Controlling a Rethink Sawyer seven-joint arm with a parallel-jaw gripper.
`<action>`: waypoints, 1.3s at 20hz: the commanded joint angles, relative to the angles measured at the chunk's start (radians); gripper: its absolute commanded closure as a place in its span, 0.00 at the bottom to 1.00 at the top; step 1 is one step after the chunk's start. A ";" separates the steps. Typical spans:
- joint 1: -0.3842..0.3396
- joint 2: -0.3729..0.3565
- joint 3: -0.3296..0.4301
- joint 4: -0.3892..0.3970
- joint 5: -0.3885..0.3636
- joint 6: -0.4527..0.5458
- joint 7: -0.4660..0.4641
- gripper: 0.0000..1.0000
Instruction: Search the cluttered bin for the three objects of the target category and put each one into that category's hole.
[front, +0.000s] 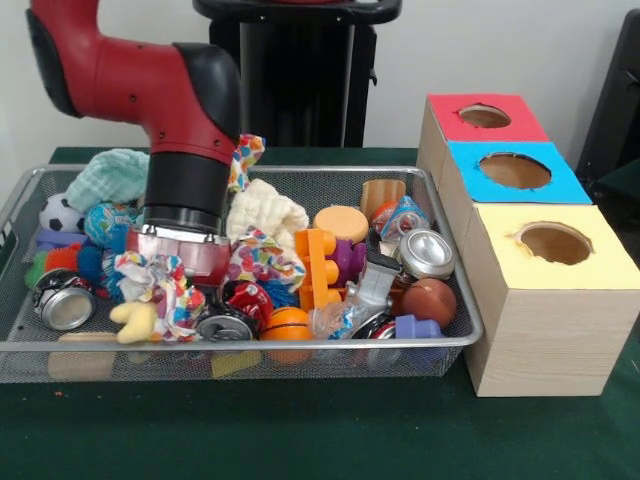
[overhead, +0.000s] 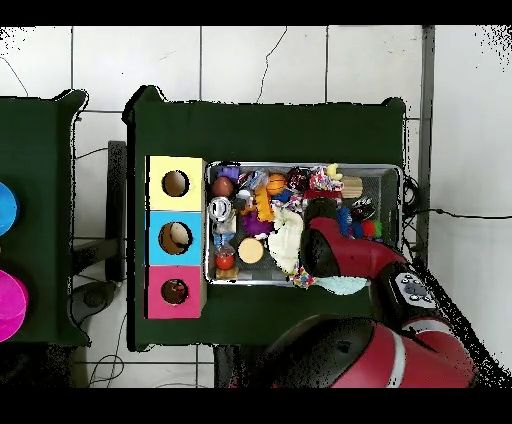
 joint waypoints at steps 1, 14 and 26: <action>0.119 0.064 -0.145 0.161 0.214 -0.105 0.209 0.00; 0.285 0.062 -0.256 0.323 0.529 -0.185 0.246 0.00; 0.277 0.102 -0.282 0.411 0.676 -0.239 0.288 0.00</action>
